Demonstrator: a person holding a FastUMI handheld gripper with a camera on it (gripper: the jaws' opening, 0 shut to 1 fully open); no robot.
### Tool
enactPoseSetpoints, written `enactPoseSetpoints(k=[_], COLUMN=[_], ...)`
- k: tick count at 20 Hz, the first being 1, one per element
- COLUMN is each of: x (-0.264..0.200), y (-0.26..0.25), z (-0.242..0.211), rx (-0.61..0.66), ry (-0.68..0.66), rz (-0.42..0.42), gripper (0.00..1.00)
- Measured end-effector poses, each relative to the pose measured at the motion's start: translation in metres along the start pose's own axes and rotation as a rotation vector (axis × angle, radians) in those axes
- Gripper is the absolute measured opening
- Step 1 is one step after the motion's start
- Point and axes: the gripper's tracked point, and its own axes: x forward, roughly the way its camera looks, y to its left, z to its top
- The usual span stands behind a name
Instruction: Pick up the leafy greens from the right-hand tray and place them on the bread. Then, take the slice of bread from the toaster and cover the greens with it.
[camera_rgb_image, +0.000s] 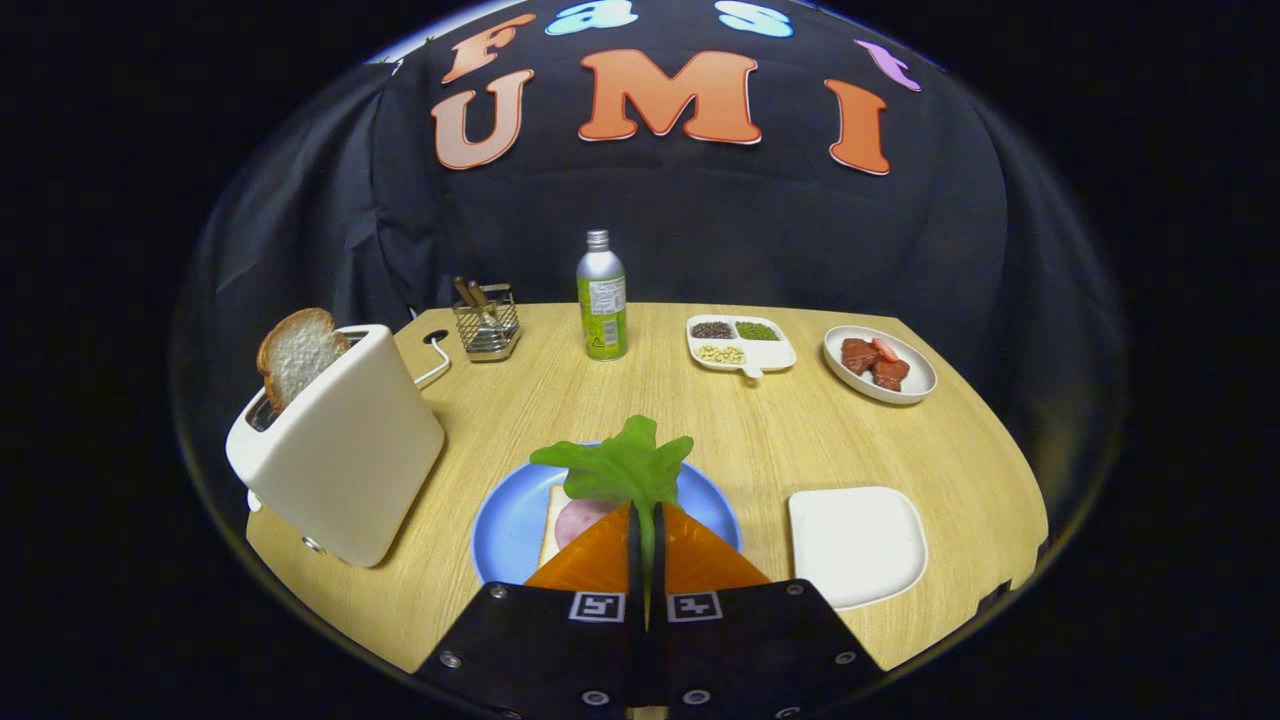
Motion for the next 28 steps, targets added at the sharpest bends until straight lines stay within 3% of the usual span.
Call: enactPoseSetpoints(k=[17,20,22,24,26,28], x=[0.039,0.036,0.027,0.016,0.005,-0.007], y=[0.017,0.014,0.010,0.010,0.016,0.022], z=[-0.032,-0.037,-0.028,-0.018,-0.002,0.016], rx=[-0.056,-0.027,-0.018,0.009,0.042,0.044], ry=[0.109,0.135,0.103,0.081,0.052,0.017], rz=[-0.030,-0.047,-0.062,-0.069,-0.065,-0.073], gripper=[0.03,0.17,0.52,0.76,0.90,0.98])
